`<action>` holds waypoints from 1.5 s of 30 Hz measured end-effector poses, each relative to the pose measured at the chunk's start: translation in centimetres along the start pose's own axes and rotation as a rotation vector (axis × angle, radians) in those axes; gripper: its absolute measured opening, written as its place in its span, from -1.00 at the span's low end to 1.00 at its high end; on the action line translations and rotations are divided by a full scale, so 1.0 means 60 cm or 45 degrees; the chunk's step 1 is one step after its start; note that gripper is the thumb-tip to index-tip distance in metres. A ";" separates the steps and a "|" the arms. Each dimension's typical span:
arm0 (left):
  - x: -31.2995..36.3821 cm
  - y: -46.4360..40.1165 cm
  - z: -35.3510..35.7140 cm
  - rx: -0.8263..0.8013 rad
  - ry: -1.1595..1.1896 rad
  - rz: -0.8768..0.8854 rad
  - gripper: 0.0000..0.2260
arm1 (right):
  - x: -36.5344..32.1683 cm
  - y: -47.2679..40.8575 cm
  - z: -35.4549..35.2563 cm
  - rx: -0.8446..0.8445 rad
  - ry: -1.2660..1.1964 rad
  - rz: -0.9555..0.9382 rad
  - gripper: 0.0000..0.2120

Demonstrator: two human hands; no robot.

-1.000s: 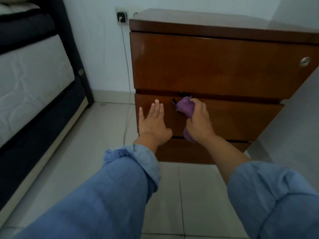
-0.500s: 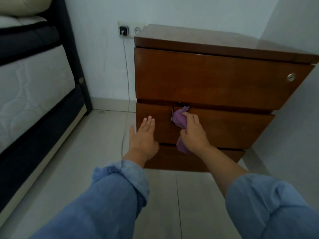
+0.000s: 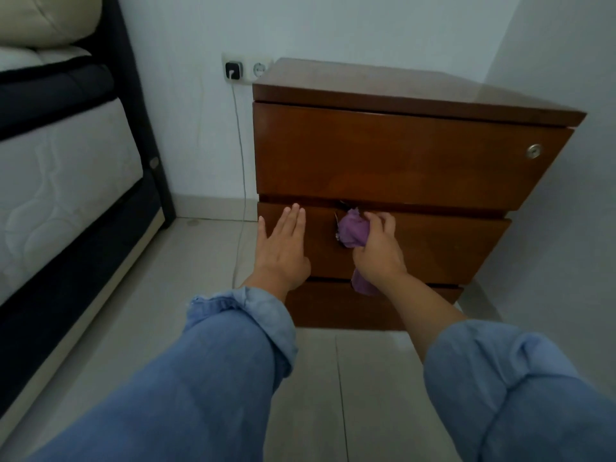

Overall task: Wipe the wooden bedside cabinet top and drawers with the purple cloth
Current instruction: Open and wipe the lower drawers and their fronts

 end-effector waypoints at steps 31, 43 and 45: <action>0.050 -0.038 -0.020 0.198 -0.125 -0.097 -0.22 | 0.066 -0.044 -0.032 -0.233 0.018 0.145 -0.51; 0.037 0.057 0.005 0.103 -0.085 -0.028 -0.28 | 0.015 0.040 -0.091 0.164 -0.144 -0.107 -0.54; 0.036 0.055 0.008 -0.008 -0.101 -0.019 -0.29 | 0.035 0.048 -0.070 -0.017 0.010 0.034 -0.41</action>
Point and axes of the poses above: each hand's wrist, its own y-axis away from the middle knuckle, its own z-axis out of the palm, x = y × z, the point moved 5 cm from there along -y, towards the middle knuckle, and after that the axes turned 10 degrees about -z, right-handed, at the moved point
